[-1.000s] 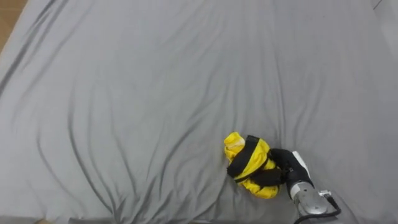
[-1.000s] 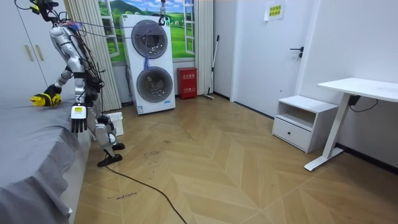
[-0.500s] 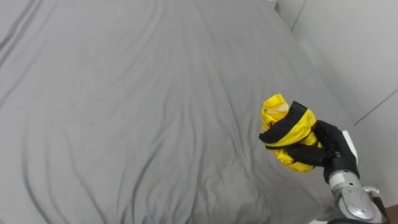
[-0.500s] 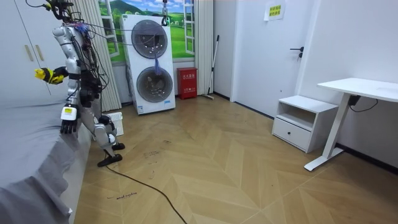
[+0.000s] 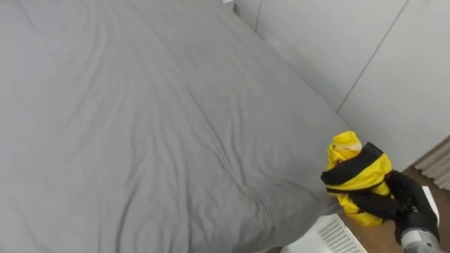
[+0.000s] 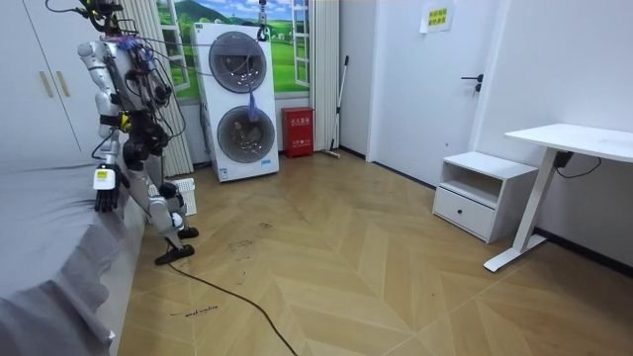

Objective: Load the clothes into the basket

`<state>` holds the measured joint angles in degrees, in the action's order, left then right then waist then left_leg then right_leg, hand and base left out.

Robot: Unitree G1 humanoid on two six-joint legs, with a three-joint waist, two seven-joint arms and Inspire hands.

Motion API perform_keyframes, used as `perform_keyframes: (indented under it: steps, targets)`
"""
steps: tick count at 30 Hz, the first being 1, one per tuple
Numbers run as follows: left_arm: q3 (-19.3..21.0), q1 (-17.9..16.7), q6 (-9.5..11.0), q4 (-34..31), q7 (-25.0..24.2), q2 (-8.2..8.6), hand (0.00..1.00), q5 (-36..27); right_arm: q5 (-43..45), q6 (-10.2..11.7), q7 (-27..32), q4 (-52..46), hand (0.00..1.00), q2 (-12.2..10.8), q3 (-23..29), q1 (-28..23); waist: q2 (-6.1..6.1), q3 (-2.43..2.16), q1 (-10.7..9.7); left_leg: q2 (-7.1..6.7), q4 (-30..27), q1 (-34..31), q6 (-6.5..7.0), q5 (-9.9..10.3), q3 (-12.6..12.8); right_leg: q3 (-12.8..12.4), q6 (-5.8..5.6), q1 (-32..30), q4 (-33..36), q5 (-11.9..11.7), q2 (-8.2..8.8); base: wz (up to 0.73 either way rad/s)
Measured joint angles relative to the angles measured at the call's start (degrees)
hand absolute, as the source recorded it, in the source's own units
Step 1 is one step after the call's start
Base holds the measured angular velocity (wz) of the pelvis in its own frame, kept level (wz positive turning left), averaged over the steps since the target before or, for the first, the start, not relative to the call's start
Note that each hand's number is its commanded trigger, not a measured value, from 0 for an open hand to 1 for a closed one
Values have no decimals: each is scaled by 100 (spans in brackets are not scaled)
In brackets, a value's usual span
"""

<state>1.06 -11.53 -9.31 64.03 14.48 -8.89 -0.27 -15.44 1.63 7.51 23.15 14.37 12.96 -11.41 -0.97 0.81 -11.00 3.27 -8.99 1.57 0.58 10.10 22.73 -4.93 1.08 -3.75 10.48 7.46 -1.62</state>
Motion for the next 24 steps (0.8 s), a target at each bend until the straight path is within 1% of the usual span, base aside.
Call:
perform_keyframes:
  steps: [3,4,5,6,7,8,9,10,11,13,14,15,16,17,18,20,21,22,24]
  targets:
    - [-4,-27,-133,1,10,-5,0,-1,-191,-10,136,392,100,-1,90,12,35,7,-66,12,-21,-72,-17,9,230,-217,6,-249,193,-1,-69,-37]
    - [-34,-34,-164,1,9,-5,0,-3,-286,-24,209,479,100,0,128,29,81,14,-122,24,-57,-174,-19,14,308,-280,12,-382,237,-8,-81,-38]
    - [-113,-34,-170,9,7,-4,0,-2,-275,-22,225,643,100,1,217,117,150,19,-258,28,-87,-336,-5,22,315,-289,2,-535,223,-59,-78,-17]
    - [-152,-33,-170,13,5,-3,0,-2,-275,-22,234,747,100,0,265,167,183,26,-320,25,-89,-405,6,29,319,-296,-6,-599,230,-67,-78,-9]
    - [-203,-32,-169,14,-2,-3,0,-6,-284,-24,235,944,100,2,386,234,237,35,-359,14,-96,-510,12,25,332,-352,-15,-739,269,-90,-79,-12]
    - [-236,-32,-169,14,-12,-3,0,-6,-301,-24,238,1045,100,6,442,273,263,48,-359,13,-113,-553,14,26,359,-397,-16,-812,316,-91,-86,-29]
    - [-305,-31,-167,13,-53,-3,0,-6,-318,-20,242,1224,100,21,559,357,338,61,-376,18,-205,-673,40,44,387,-466,-24,-961,400,-89,-97,-28]
    - [-410,-26,-117,5,-76,-3,0,-7,-348,-14,298,1305,100,40,664,431,431,69,-459,17,-280,-804,64,60,412,-520,-46,-1115,480,-77,-100,-27]
    - [-442,-12,-44,-17,-77,-10,0,-6,-397,23,339,1362,100,74,673,467,483,64,-474,4,-284,-854,75,69,425,-557,-54,-1203,536,-73,-101,-26]
    - [-576,57,-35,12,-131,-56,0,-11,-540,110,477,1562,100,227,666,630,678,68,-511,-21,-296,-1068,102,82,473,-631,-86,-1544,773,-50,-88,-33]
    - [-623,62,-15,12,-137,-74,0,-10,-555,148,515,1600,100,254,665,653,719,64,-511,-31,-312,-1135,103,82,494,-653,-93,-1625,818,-46,-83,-25]
    - [-683,74,71,11,-143,-122,0,-6,-566,203,605,1693,100,289,653,722,774,62,-503,-90,-358,-1264,110,83,512,-694,-106,-1812,952,-27,-78,-20]
    - [-685,88,168,11,-143,-166,0,-10,-609,223,681,1804,100,296,644,845,798,62,-492,-103,-378,-1358,120,78,557,-750,-114,-1986,1093,3,-74,-17]
    - [-679,100,231,11,-143,-178,0,-8,-643,243,690,1886,100,303,644,909,809,55,-495,-105,-380,-1399,130,72,563,-754,-115,-2051,1147,16,-64,-8]
    - [-683,187,335,9,-143,-182,0,-8,-716,261,713,1993,100,342,640,990,850,60,-482,-118,-379,-1459,149,60,570,-754,-126,-2140,1200,27,-49,0]
    - [-701,303,397,6,-147,-181,0,-15,-814,305,737,2148,100,408,613,1083,898,63,-418,-149,-377,-1522,156,58,566,-764,-136,-2217,1241,41,-37,2]
    - [-701,339,455,6,-148,-182,0,-17,-881,375,778,2251,100,426,561,1145,928,62,-393,-181,-377,-1580,168,50,553,-755,-136,-2269,1253,41,-29,5]
    - [-703,363,501,5,-148,-181,0,-17,-920,432,798,2332,100,427,499,1189,940,57,-366,-193,-376,-1640,194,33,548,-755,-138,-2348,1299,43,-22,5]
    - [-795,411,567,8,-148,-181,0,-21,-908,459,804,2438,100,438,400,1253,939,58,-286,-202,-375,-1728,213,15,548,-756,-141,-2457,1346,47,-12,4]
